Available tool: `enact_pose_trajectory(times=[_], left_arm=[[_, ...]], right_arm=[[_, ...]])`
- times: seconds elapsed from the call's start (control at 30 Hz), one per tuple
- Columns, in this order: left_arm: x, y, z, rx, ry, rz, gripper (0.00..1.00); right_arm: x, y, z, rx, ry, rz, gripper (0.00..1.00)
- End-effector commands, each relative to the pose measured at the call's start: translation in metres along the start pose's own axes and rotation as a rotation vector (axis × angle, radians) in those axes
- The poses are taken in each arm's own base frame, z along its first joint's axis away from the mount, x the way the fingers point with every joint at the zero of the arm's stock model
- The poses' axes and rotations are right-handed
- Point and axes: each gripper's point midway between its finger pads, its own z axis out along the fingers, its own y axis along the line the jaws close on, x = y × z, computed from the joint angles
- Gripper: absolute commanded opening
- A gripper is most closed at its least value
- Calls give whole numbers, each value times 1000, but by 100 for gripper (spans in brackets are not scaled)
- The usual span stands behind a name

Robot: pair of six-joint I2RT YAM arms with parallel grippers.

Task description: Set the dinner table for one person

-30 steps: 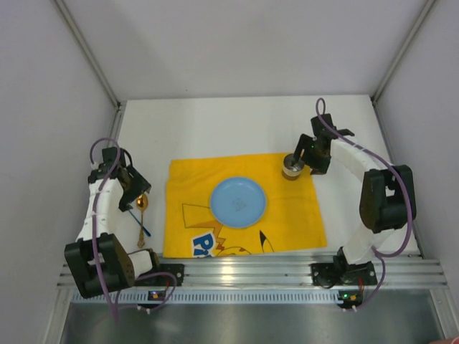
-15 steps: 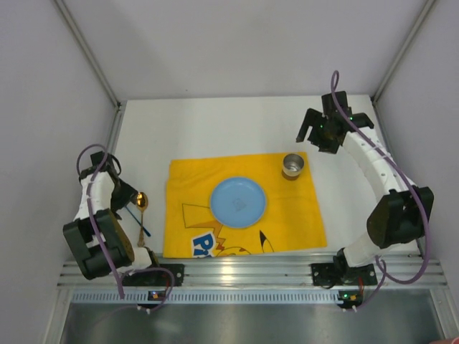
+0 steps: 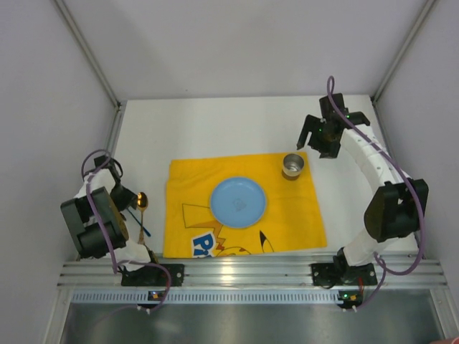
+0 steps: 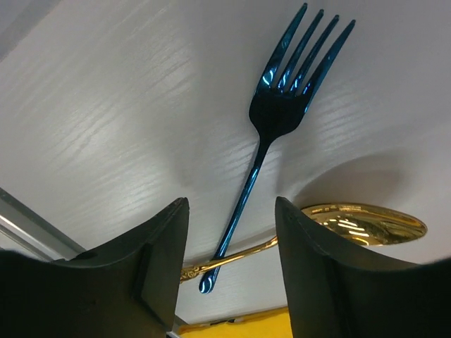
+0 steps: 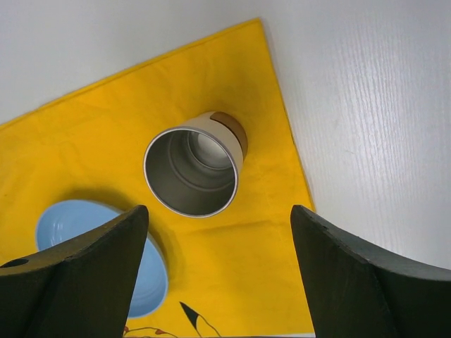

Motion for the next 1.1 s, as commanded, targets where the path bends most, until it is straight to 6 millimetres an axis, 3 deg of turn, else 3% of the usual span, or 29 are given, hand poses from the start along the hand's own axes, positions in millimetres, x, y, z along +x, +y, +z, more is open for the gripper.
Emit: enact_pose_trajectory(times=[0.0, 0.23, 0.27, 0.43, 0.57, 0.7, 0.8, 0.93, 1.07], left_arm=[[-6, -3, 12, 9, -32, -11, 55], [-9, -3, 25, -20, -19, 1, 20], [-10, -3, 26, -25, -17, 8, 1], [-27, 0, 13, -57, -55, 42, 0], [-50, -6, -32, 34, -191, 20, 0], [-58, -28, -82, 152, -330, 78, 0], [-43, -76, -116, 349, -401, 244, 0], [11, -128, -137, 530, -378, 492, 0], [43, -138, -140, 629, -289, 525, 0]], right_arm=[[-8, 1, -5, -12, -3, -4, 82], [-8, 1, -1, -8, 6, -6, 81], [-9, 1, -1, -10, 7, -3, 81], [-15, 1, -3, -12, -9, 5, 81], [-19, 2, -7, -19, -23, 9, 81], [-21, 2, -14, -26, -38, 20, 81], [-20, 2, -16, -29, -44, 23, 81], [-15, -1, -18, -29, -42, 26, 81], [-7, -9, -20, -20, -43, 34, 81]])
